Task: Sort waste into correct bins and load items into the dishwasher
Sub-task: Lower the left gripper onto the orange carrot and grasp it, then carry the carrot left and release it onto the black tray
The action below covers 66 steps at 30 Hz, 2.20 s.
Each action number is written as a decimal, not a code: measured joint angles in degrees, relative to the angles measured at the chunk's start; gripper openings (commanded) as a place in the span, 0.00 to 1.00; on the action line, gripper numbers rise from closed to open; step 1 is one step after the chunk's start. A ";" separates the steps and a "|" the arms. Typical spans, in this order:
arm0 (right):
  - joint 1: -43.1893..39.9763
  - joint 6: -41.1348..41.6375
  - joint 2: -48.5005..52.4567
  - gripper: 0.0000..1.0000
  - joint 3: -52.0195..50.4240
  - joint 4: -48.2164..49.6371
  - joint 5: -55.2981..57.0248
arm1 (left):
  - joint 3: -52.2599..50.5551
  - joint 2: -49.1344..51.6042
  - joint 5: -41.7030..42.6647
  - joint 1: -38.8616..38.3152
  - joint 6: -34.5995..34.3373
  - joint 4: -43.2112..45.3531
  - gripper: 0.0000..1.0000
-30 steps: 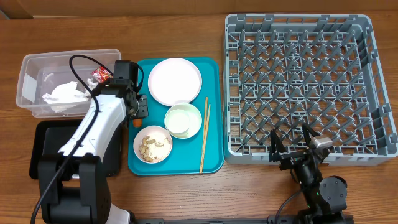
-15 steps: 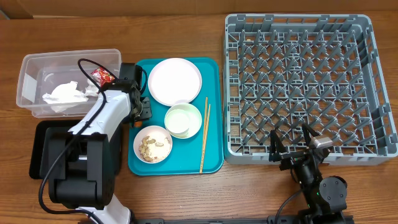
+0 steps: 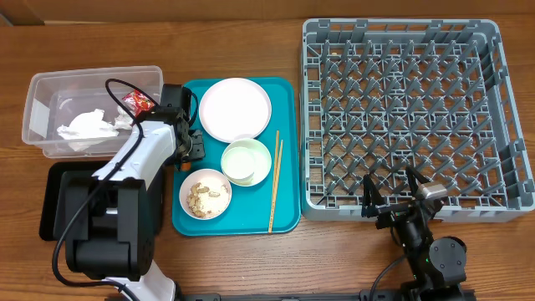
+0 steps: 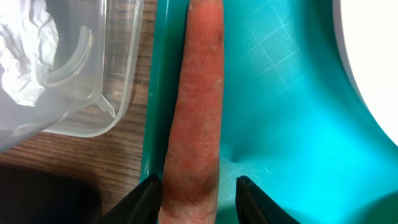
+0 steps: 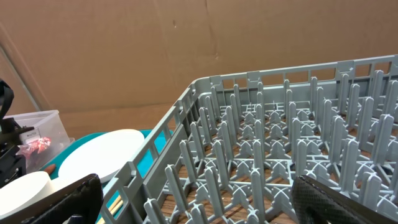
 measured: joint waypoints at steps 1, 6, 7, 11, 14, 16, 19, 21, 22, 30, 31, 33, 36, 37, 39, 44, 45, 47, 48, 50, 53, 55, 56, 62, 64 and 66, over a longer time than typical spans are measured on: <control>-0.02 0.00 0.00 1.00 0.00 0.02 0.02 | 0.00 0.13 0.00 0.00 0.00 0.13 0.41; 0.00 0.00 0.00 1.00 0.00 0.00 0.00 | 0.00 0.83 0.00 0.00 0.00 0.83 0.40; 0.00 0.00 0.00 1.00 0.00 0.00 -0.02 | 0.00 0.92 0.00 0.00 0.00 0.83 0.40; -0.02 0.02 0.00 1.00 0.00 -0.02 -0.02 | 0.00 1.07 0.00 0.00 0.00 0.83 0.38; 0.00 0.00 0.00 1.00 0.00 0.02 -0.02 | 0.00 1.07 0.02 0.00 -0.15 1.01 0.27; -0.02 0.00 0.00 1.00 0.00 0.00 -0.02 | 0.00 1.07 0.07 0.00 -0.39 1.05 0.20; 0.00 0.00 0.00 1.00 0.00 0.00 0.00 | 0.02 1.07 0.20 0.00 -0.33 1.07 0.20; -0.02 0.00 0.00 1.00 0.00 0.02 0.00 | 0.02 1.07 0.20 0.00 -0.33 1.07 0.20; 0.00 0.00 0.00 1.00 0.00 0.00 0.00 | 0.02 1.07 0.20 0.00 -0.33 1.07 0.17; -0.02 0.00 0.00 1.00 0.00 0.02 0.00 | 0.35 1.07 0.55 0.00 -0.33 0.02 0.04; -0.02 -0.02 0.00 1.00 0.00 0.02 0.00 | 0.52 1.07 0.87 0.00 -0.33 -0.79 0.04; 0.00 0.00 0.00 1.00 0.00 -0.02 0.00 | 0.92 1.07 1.40 -0.02 -0.33 -2.29 0.04; -0.02 0.00 0.00 1.00 0.00 0.02 0.00 | 2.05 1.07 1.97 0.00 -0.31 -4.37 0.04; -0.02 -0.02 0.00 1.00 0.00 -0.02 0.02 | 2.47 1.07 2.16 0.00 -0.31 -4.98 0.04; 0.00 0.00 0.00 1.00 0.00 0.00 -0.02 | 3.28 1.05 2.38 -0.02 -0.31 -5.90 0.04; -0.02 -0.02 0.00 1.00 0.00 0.02 0.00 | 4.07 -0.26 2.62 -0.02 -0.31 -6.75 0.04; 0.00 0.00 0.00 1.00 0.00 0.00 0.00 | 4.07 -0.96 2.62 -0.02 -0.31 -6.75 0.05; 0.00 0.00 0.00 1.00 0.00 0.00 0.00 | 4.09 -2.95 2.64 -0.02 -0.31 -6.73 0.05; 0.00 -0.02 0.00 1.00 0.00 0.02 -0.02 | 4.13 -3.93 2.78 0.00 -0.31 -6.75 0.05; -0.02 0.00 0.00 1.00 0.00 0.02 -0.02 | 4.15 -5.95 3.30 0.00 -0.31 -6.75 0.05; 0.00 -0.02 0.00 1.00 0.00 0.02 -0.02 | 4.26 -9.07 5.18 -0.02 -0.33 -6.95 0.04; 0.00 0.02 0.00 1.00 0.00 0.02 -0.02 | 4.31 -11.06 6.16 0.00 -0.39 -8.04 0.04; 0.00 0.00 0.00 1.00 0.00 0.00 0.00 | 4.33 -11.98 6.49 0.00 -0.46 -8.85 0.04; 0.00 0.00 0.00 1.00 0.00 0.02 -0.02 | 4.37 -16.85 5.55 0.76 -4.66 -14.47 0.04; 0.00 -0.02 0.00 1.00 0.00 0.02 -0.02 | 4.37 -18.84 4.02 1.75 -7.17 -16.83 0.04; -0.02 0.00 0.00 1.00 0.00 0.02 -0.02 | 4.37 -20.09 3.02 2.69 -8.76 -18.18 0.04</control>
